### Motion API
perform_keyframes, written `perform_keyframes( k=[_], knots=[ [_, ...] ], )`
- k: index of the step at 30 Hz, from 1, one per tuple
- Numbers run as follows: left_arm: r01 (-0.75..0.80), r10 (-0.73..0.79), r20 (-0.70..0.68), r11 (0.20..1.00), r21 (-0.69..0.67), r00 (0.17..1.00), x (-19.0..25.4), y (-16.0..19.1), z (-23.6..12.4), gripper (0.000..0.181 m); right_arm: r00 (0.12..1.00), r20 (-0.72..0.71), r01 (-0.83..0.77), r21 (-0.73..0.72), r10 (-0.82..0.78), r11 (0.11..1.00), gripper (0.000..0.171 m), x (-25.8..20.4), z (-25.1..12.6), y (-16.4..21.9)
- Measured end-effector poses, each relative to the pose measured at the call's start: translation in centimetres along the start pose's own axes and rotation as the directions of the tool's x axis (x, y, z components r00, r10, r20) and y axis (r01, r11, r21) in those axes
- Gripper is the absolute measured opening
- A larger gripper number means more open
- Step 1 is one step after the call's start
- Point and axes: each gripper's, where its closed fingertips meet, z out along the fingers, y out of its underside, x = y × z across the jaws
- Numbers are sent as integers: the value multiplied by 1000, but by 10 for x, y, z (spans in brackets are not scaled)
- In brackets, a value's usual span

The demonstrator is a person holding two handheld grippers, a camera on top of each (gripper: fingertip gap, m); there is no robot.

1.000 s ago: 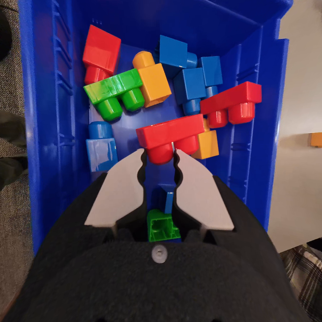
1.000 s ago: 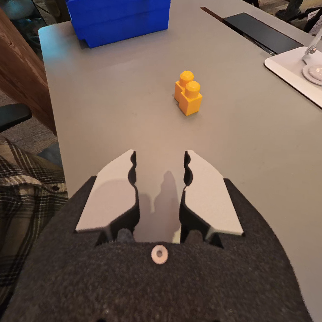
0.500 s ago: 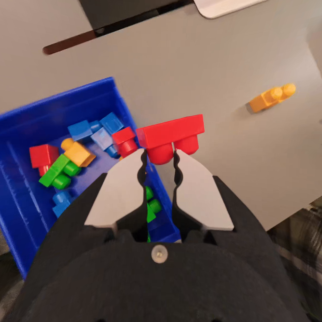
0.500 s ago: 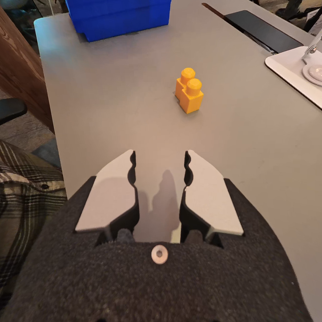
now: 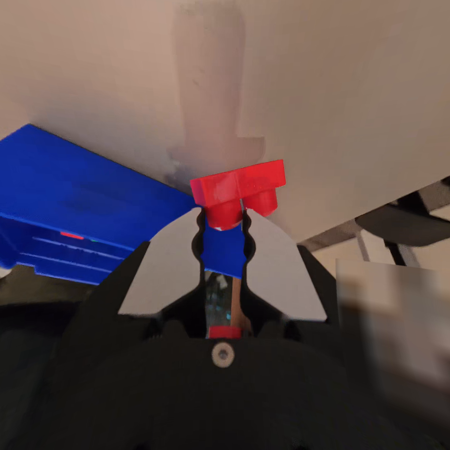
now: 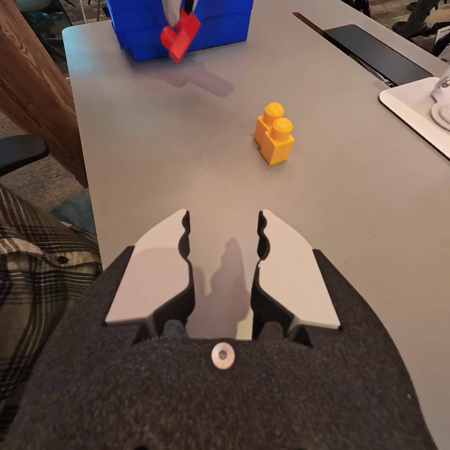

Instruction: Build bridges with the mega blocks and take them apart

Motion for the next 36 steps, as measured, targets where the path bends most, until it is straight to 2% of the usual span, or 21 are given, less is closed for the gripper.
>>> perform_keyframes(
  k=[8, 14, 17, 20, 23, 25, 27, 29, 31, 33, 34, 36],
  knots=[
    [-73, 55, -67, 952, -296, 996, 11, -30, 31, 29, 999, 2, 36, -1, -36, 999, 52, -7, -1, -4],
    [-65, 20, -141, 943, -326, 990, 15, -48, 29, 28, 998, 17, 52, -11, -52, 999, 55, -12, 0, -3],
    [-57, 15, -149, 957, -283, 989, 13, -57, 26, 31, 999, 15, 49, -5, -49, 999, 59, -11, 0, -2],
    [-9, -18, -155, 985, -175, 988, 10, -63, 19, 45, 999, 19, 41, 1, -41, 999, 63, -11, -1, -2],
    [117, -103, -175, 990, 76, 979, 8, -70, 1, 63, 999, 12, 39, 2, -39, 999, 64, -10, -3, -1],
    [263, -181, -250, 897, 354, 951, 12, -81, -21, 64, 1000, 2, 29, 11, -29, 1000, 64, -9, -6, -2],
    [424, -265, -342, 697, 578, 901, 15, -81, -43, 61, 1000, -12, 13, 25, -12, 1000, 64, -7, -10, -3],
    [543, -341, -426, 447, 711, 838, 16, -73, -54, 64, 1000, -15, -3, 39, 4, 999, 64, -6, -13, -5],
    [607, -414, -486, 237, 759, 770, 18, -61, -47, 66, 1000, -14, -8, 56, 9, 998, 64, -6, -14, -7],
    [640, -453, -543, 83, 764, 707, 23, -56, -32, 67, 1000, -5, -11, 66, 11, 998, 63, -8, -15, -9],
    [650, -461, -562, 42, 759, 687, 27, -55, -24, 65, 1000, -1, -10, 70, 10, 998, 62, -9, -14, -10],
    [651, -506, -557, 13, 759, 659, 26, -55, -8, 62, 1000, 11, -7, 70, 6, 998, 63, -11, -13, -11]
  ],
)
